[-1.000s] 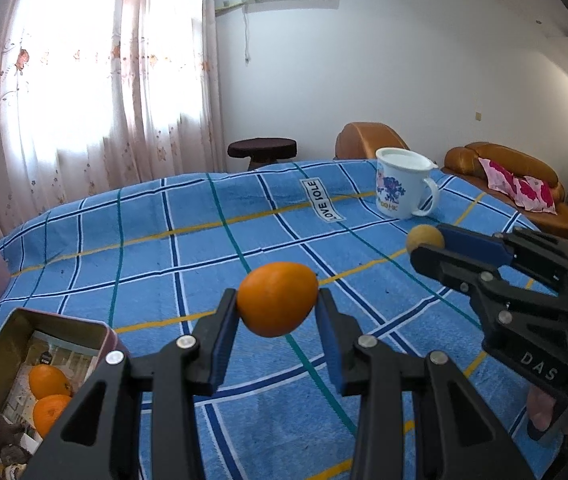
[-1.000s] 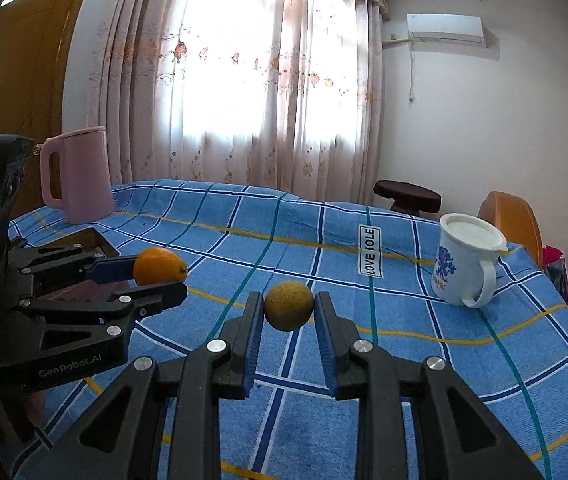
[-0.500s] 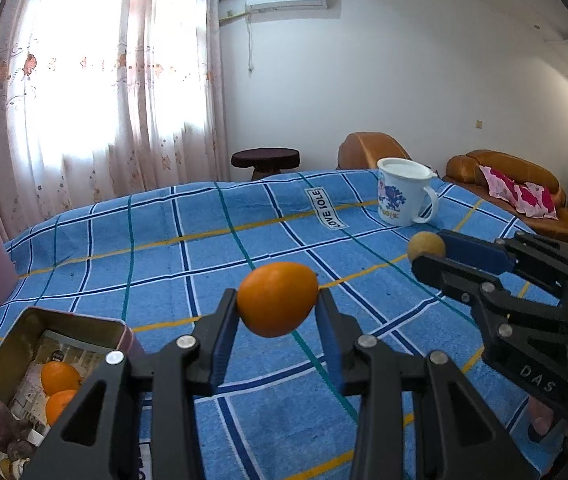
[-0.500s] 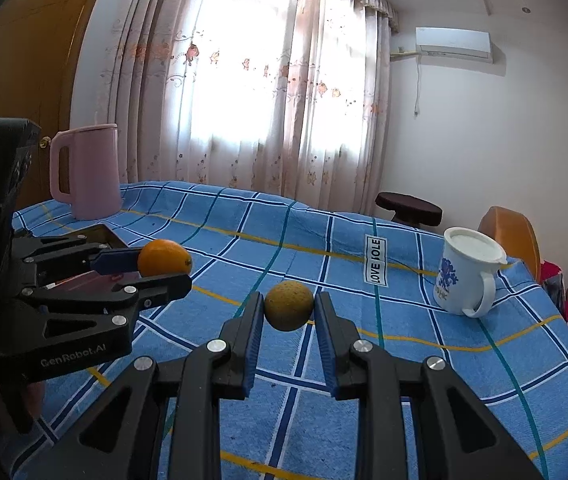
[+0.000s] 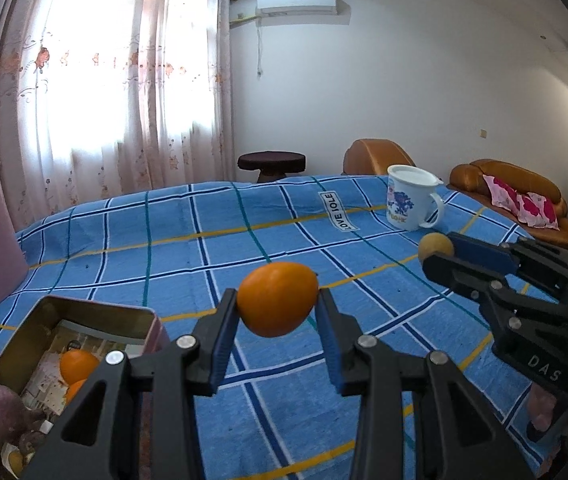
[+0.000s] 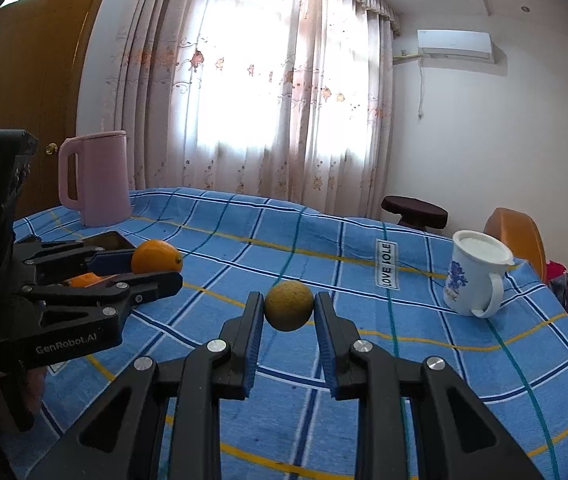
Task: Organize fruits
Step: 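Carry the orange and small yellow fruit over the tin with both tools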
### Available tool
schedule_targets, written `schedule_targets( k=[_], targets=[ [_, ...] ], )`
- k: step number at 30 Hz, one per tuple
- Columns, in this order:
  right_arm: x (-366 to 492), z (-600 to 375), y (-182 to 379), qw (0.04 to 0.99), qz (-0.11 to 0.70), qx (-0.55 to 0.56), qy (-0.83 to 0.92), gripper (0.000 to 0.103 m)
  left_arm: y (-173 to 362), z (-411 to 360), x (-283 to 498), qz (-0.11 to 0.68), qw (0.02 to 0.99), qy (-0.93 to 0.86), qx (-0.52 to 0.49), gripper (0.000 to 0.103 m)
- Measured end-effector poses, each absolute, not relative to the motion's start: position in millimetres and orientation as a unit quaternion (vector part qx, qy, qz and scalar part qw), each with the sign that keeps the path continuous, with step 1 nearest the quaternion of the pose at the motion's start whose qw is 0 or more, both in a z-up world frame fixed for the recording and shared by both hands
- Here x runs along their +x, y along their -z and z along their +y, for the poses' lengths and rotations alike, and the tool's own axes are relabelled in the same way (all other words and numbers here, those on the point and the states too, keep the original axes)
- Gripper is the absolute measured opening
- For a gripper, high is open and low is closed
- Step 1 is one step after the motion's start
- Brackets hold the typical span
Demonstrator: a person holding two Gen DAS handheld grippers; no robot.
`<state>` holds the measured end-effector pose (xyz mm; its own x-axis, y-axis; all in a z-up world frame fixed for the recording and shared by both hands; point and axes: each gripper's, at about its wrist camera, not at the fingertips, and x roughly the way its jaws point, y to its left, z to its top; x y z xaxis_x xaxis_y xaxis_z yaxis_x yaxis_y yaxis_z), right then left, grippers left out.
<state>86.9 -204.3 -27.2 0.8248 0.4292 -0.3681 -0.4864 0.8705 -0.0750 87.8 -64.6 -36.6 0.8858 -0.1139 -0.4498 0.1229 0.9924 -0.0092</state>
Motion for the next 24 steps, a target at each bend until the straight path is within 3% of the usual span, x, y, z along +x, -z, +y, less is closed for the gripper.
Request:
schedule_targets(
  k=[24],
  targets=[
    [78,-155,30,0.938,0.178,-0.087,-0.285,0.027,35,-25,62,0.225,0.973,0.05,-0.016,0.041]
  ],
)
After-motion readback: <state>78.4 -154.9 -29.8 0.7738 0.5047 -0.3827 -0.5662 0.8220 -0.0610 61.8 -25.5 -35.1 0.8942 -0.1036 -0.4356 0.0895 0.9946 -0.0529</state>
